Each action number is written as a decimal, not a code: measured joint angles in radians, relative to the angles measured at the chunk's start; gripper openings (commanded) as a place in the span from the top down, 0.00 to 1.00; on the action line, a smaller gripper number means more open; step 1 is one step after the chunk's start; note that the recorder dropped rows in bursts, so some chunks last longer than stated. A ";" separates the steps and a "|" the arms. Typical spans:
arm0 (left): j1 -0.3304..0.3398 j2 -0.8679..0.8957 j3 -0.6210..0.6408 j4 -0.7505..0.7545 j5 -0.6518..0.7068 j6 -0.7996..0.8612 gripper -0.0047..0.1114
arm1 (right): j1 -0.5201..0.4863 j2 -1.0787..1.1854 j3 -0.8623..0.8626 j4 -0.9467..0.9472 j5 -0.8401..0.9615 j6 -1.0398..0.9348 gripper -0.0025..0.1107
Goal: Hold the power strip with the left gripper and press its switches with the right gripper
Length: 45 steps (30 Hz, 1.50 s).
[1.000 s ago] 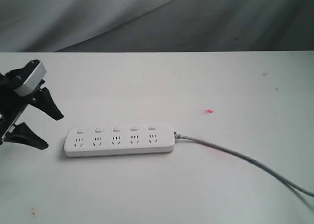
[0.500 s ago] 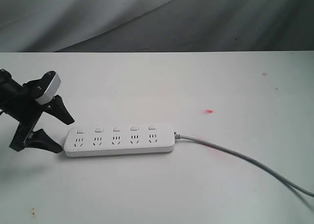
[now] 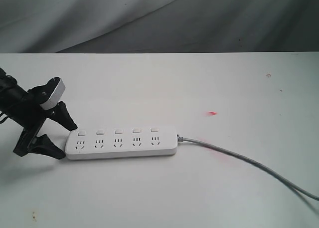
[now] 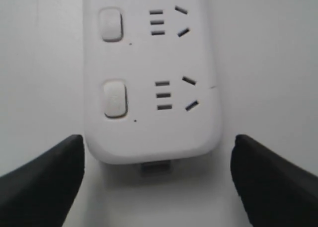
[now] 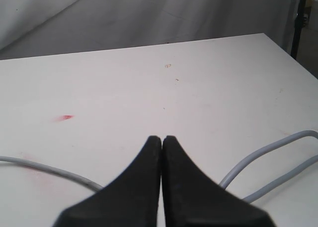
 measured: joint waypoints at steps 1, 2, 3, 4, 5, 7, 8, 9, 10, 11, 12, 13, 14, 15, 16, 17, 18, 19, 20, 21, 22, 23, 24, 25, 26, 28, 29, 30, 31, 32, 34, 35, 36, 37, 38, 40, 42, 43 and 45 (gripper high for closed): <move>0.000 0.001 0.000 0.002 0.002 0.000 0.30 | 0.000 0.000 0.000 0.000 0.000 0.000 0.98; 0.000 0.001 0.000 -0.001 0.002 0.000 0.30 | 0.000 0.000 0.000 0.000 0.000 0.000 0.98; 0.000 0.001 0.000 -0.008 0.002 0.000 0.30 | 0.000 0.000 0.000 0.000 0.000 0.000 0.98; 0.000 0.001 0.000 -0.018 0.002 0.000 0.30 | 0.000 0.000 0.000 0.000 0.000 0.000 0.98; 0.000 0.001 0.000 -0.024 0.002 0.000 0.30 | 0.000 0.000 0.000 0.000 0.000 0.000 0.98; 0.000 0.001 0.000 -0.038 0.002 0.000 0.30 | 0.000 0.000 0.000 0.000 0.000 0.000 0.98; 0.000 0.001 0.000 -0.040 0.002 0.000 0.30 | 0.000 0.000 0.000 0.000 0.000 0.000 0.98; 0.000 0.001 0.000 -0.043 0.002 0.000 0.30 | 0.000 0.000 0.000 0.000 0.000 0.000 0.98; 0.000 0.005 0.000 -0.043 0.002 0.000 0.30 | 0.000 0.000 0.000 0.000 0.000 0.000 0.98; 0.000 0.007 0.000 -0.043 0.002 0.000 0.30 | 0.000 0.000 0.000 0.000 0.000 0.000 0.98; 0.000 0.012 0.000 -0.043 0.002 0.000 0.30 | 0.000 0.000 0.000 0.000 0.000 0.000 0.98; 0.000 0.015 0.000 -0.043 0.002 0.000 0.30 | 0.000 0.000 0.000 0.000 0.000 0.000 0.98; 0.000 0.017 0.000 -0.043 0.002 0.000 0.30 | 0.000 0.000 0.000 0.000 0.000 0.000 0.98; 0.000 0.019 0.000 -0.043 0.002 0.000 0.30 | 0.000 0.000 0.000 0.000 0.000 0.000 0.98; 0.000 0.019 0.000 -0.043 0.002 0.000 0.30 | 0.000 0.000 0.000 0.000 0.000 0.000 0.98; 0.000 0.019 0.000 -0.045 0.002 0.000 0.30 | 0.000 0.000 0.000 0.000 0.000 0.000 0.98; 0.000 0.019 0.000 -0.049 0.002 0.000 0.30 | 0.000 0.000 0.000 0.000 0.000 0.000 0.98; 0.000 0.019 0.000 -0.051 0.002 0.000 0.30 | 0.000 0.000 0.000 0.000 0.000 0.000 0.98; 0.000 0.019 0.000 -0.053 0.002 0.000 0.30 | 0.000 0.000 0.000 0.000 0.000 0.000 0.98; 0.000 0.019 0.000 -0.056 0.002 0.000 0.30 | 0.000 0.000 0.000 0.000 0.000 0.000 0.98; 0.000 0.019 0.000 -0.058 0.002 0.000 0.30 | 0.000 0.000 0.000 0.000 0.000 0.000 0.98; 0.000 0.021 0.000 -0.059 0.002 0.000 0.30 | 0.000 0.000 0.000 0.000 0.000 0.000 0.98; 0.000 0.024 0.000 -0.059 0.002 0.000 0.30 | 0.000 0.000 0.000 0.000 0.000 0.000 0.98; 0.000 0.026 0.000 -0.062 0.002 0.000 0.30 | 0.000 0.000 0.000 0.000 0.000 0.000 0.98; 0.000 0.029 0.000 -0.062 0.002 0.000 0.30 | 0.000 0.000 0.000 0.000 0.000 0.000 0.98; 0.000 0.033 0.000 -0.062 0.002 0.000 0.30 | 0.000 0.000 0.000 0.000 0.000 0.000 0.98; 0.000 0.033 0.000 -0.062 0.002 0.000 0.31 | 0.000 0.000 0.000 0.000 0.000 0.000 0.98; 0.000 0.033 0.000 -0.062 0.002 0.000 0.32 | 0.000 0.000 0.000 0.000 0.000 0.000 0.98; 0.000 0.033 0.000 -0.062 0.002 0.000 0.34 | 0.000 0.000 0.000 0.000 0.000 0.000 0.98; 0.000 0.033 0.000 -0.062 0.002 0.000 0.37 | 0.000 0.000 0.000 0.000 0.000 0.000 0.98; 0.000 0.033 0.000 -0.062 0.002 0.000 0.46 | 0.000 0.000 0.000 0.000 0.000 0.000 0.98; 0.000 0.033 0.000 -0.062 0.002 0.000 0.50 | 0.000 0.000 0.000 0.000 0.000 0.000 0.98; 0.000 0.033 0.000 -0.062 0.002 0.000 0.53 | 0.000 0.000 0.000 0.000 0.000 0.000 0.98; 0.000 0.033 0.000 -0.062 0.002 0.000 0.55 | 0.000 0.000 0.000 0.000 0.000 0.000 0.98; 0.000 0.033 0.000 -0.062 0.002 0.000 0.58 | 0.000 0.000 0.000 0.000 0.000 0.000 0.98; 0.000 0.033 0.000 -0.062 0.002 0.000 0.61 | 0.000 0.000 0.000 0.000 0.000 0.000 0.98; 0.000 0.033 0.000 -0.062 0.002 0.000 0.64 | 0.000 0.000 0.000 0.000 0.000 0.000 0.98; 0.000 0.033 0.000 -0.062 0.002 0.000 0.64 | 0.000 0.000 0.000 0.000 0.000 0.000 0.98; 0.000 0.033 0.000 -0.062 0.002 0.000 0.64 | 0.000 0.000 0.000 0.000 0.000 0.000 0.98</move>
